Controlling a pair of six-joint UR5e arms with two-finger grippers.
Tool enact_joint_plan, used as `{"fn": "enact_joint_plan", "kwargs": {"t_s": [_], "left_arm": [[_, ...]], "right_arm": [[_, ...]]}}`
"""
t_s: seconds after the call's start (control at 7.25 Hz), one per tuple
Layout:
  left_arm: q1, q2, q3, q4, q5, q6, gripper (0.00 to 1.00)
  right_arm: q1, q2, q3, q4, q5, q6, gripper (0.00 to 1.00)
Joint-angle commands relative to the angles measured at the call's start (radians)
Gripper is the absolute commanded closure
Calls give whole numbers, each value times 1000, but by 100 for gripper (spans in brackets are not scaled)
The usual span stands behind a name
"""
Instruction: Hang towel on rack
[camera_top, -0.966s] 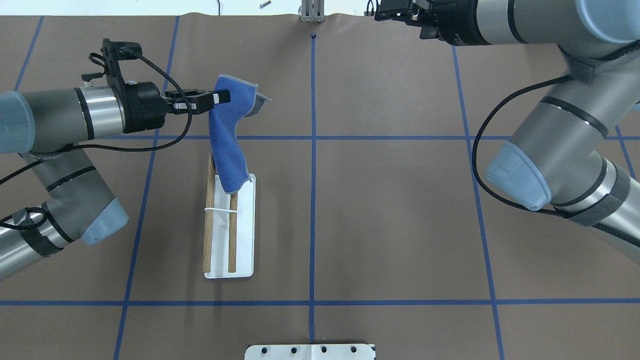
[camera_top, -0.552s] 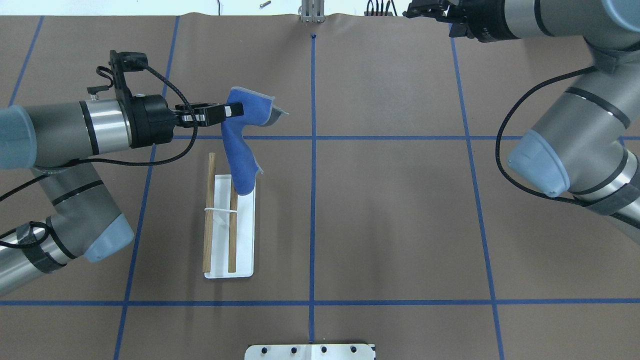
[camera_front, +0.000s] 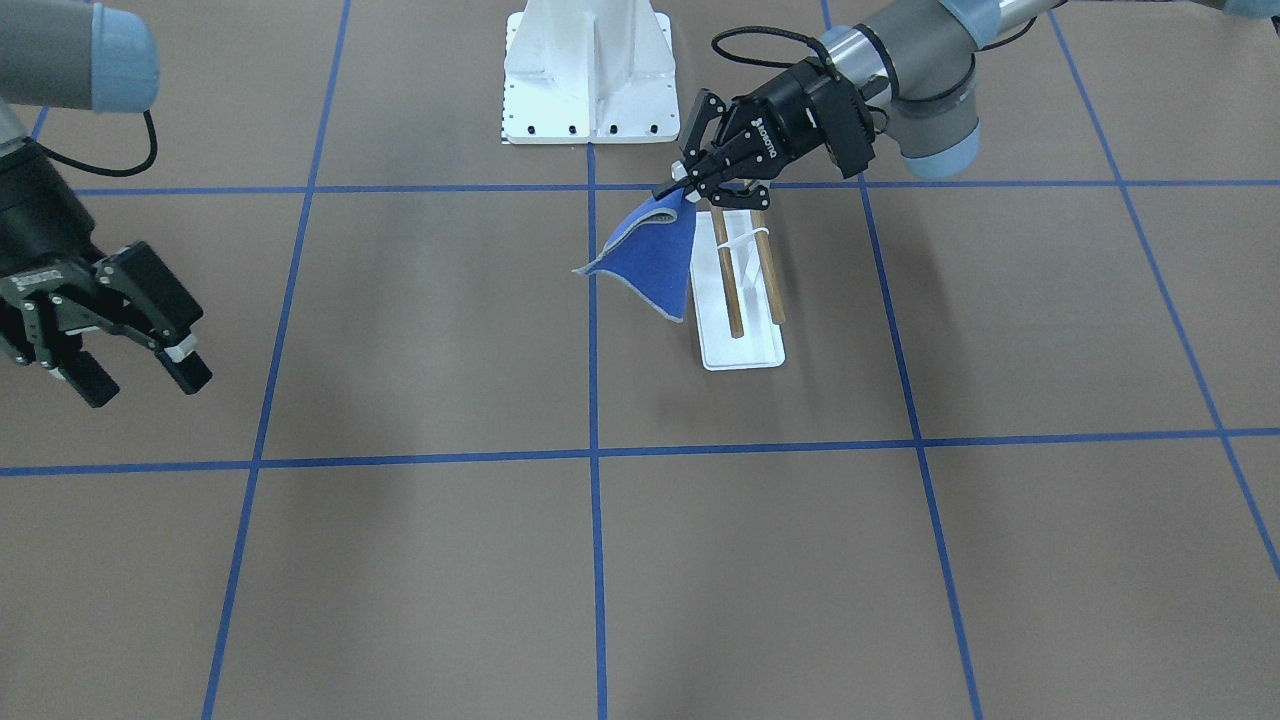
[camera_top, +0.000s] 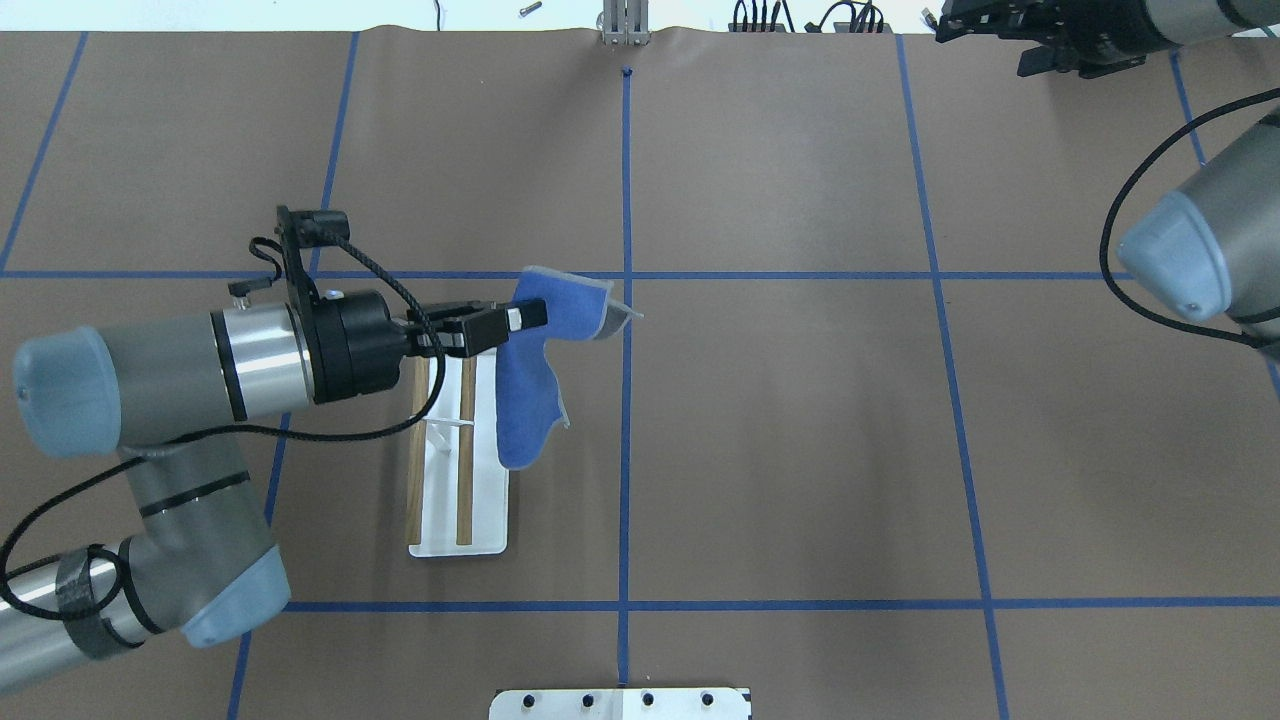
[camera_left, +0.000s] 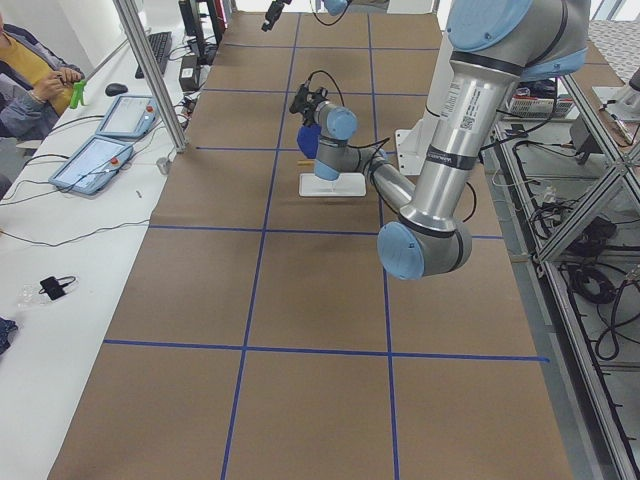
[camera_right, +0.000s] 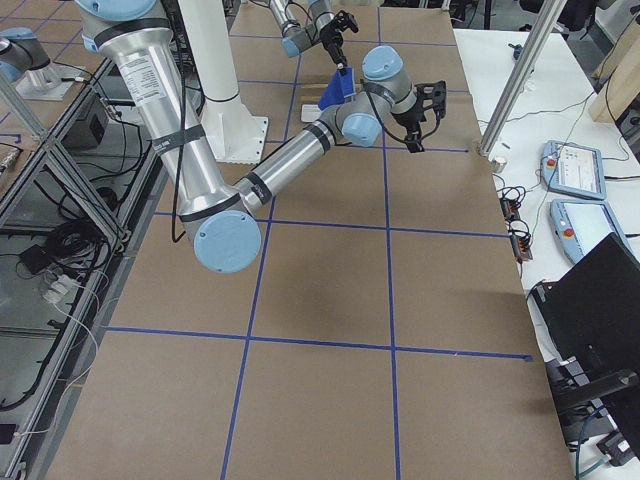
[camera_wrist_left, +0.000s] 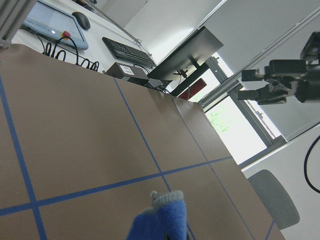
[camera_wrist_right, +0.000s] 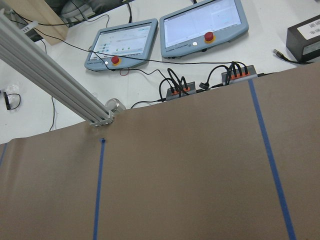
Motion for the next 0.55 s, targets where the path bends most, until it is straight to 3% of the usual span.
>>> {"fn": "enact_joint_plan", "kwargs": {"t_s": [0.0, 0.41], "left_arm": [[59, 119, -53, -34, 54, 0, 100], [58, 283, -24, -227, 54, 0, 100]], "right_arm": [[74, -72, -83, -5, 101, -145, 0], [85, -77, -94, -34, 96, -232, 0]]}}
